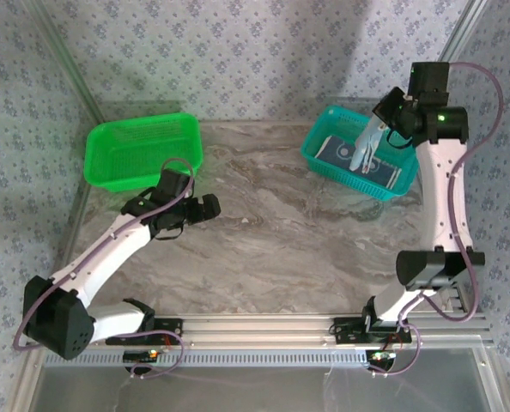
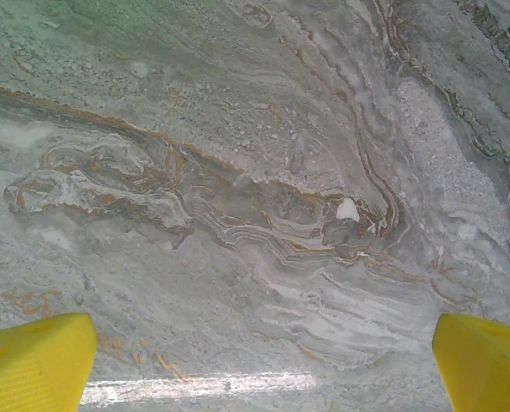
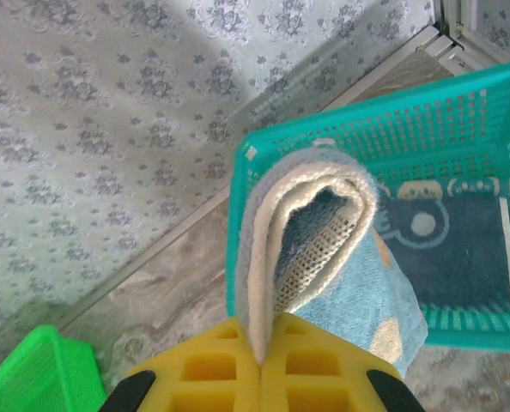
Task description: Fold and stack the towels
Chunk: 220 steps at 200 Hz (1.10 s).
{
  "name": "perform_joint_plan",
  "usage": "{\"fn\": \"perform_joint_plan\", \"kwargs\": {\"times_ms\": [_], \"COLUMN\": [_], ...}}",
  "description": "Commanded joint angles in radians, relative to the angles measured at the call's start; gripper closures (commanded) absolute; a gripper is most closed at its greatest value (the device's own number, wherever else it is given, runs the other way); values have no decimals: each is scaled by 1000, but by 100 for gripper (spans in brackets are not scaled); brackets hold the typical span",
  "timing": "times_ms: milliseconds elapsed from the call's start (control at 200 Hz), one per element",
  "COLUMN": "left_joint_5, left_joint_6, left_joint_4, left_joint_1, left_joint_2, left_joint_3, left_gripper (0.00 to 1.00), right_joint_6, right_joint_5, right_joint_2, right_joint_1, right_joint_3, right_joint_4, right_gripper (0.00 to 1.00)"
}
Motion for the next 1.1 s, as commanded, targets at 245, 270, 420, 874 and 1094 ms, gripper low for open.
{"fn": "perform_joint_plan", "kwargs": {"times_ms": [245,270,420,874,1094], "left_joint_5": [23,25,27,33,47], "left_joint_6": [21,22,26,22,16], "left_joint_4": [-4,-6,-13,-21,-7], "left_joint_1": [28,30,49,85,85], "left_joint_2": [50,52,57,36,51], "left_joint_3": [28,29,34,3,6], "left_gripper": [0,0,0,0,0], "right_joint_6": [52,59,94,153,137], "right_joint_5": [68,69,62,64,55], "right_joint_2": [224,242,364,517,441], "right_joint_1": [57,66,130,190,178], "right_joint_3": [64,76,187,343,235], "right_joint_4": [216,220,228,185,238], "right_gripper": [100,100,100,100,100]}}
